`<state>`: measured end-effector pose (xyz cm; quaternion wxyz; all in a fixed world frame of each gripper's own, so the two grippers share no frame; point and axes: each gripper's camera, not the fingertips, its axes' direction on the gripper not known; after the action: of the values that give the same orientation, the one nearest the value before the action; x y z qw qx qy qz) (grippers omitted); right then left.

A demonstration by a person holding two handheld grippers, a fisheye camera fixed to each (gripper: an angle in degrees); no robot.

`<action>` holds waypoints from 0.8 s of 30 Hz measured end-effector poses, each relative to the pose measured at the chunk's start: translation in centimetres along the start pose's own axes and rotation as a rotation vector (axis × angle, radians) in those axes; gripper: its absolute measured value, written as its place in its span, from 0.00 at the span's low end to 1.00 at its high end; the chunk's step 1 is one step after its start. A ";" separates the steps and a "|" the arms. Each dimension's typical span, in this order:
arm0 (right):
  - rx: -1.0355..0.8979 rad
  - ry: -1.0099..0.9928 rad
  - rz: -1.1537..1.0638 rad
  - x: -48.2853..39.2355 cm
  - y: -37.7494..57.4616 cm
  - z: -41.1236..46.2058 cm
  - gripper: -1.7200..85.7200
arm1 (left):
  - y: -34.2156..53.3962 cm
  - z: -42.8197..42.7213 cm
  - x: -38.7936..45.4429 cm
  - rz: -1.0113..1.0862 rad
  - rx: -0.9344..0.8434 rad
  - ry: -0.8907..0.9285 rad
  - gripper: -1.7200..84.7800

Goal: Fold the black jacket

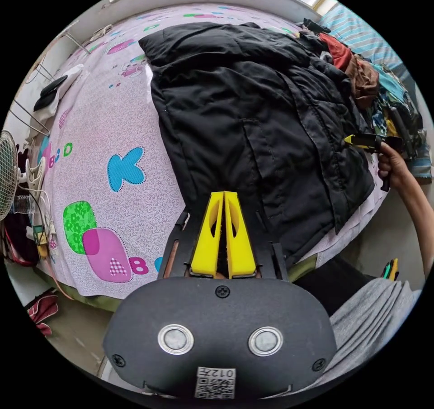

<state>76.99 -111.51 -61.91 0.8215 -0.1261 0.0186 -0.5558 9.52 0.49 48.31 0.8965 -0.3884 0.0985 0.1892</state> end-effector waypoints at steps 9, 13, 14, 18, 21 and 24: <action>-0.054 0.215 -0.011 -2.4 4.0 -6.2 0.01 | 5.8 3.3 6.3 0.235 -0.139 -0.047 0.02; -0.080 0.182 -0.111 -4.1 1.2 -7.3 0.01 | 7.7 3.7 8.2 0.256 -0.083 -0.141 0.02; -0.074 0.156 -0.136 -4.7 0.2 -8.2 0.01 | 8.0 3.8 8.8 0.233 -0.087 -0.164 0.02; -0.072 0.074 -0.246 -5.7 -2.2 -12.5 0.01 | 8.2 3.9 9.7 0.051 -0.126 -0.178 0.02; -0.014 -0.056 -0.259 -3.9 -4.2 -19.2 0.01 | 8.6 2.2 10.1 -0.140 -0.102 -0.162 0.02; 0.127 -0.139 -0.175 1.9 -6.7 -27.7 0.01 | 8.3 -1.1 13.4 -0.180 0.032 -0.184 0.02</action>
<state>66.87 -120.74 -87.00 0.7754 -0.1129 -0.0846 -0.6156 18.23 8.44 37.74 0.9212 -0.3621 -0.0161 0.1412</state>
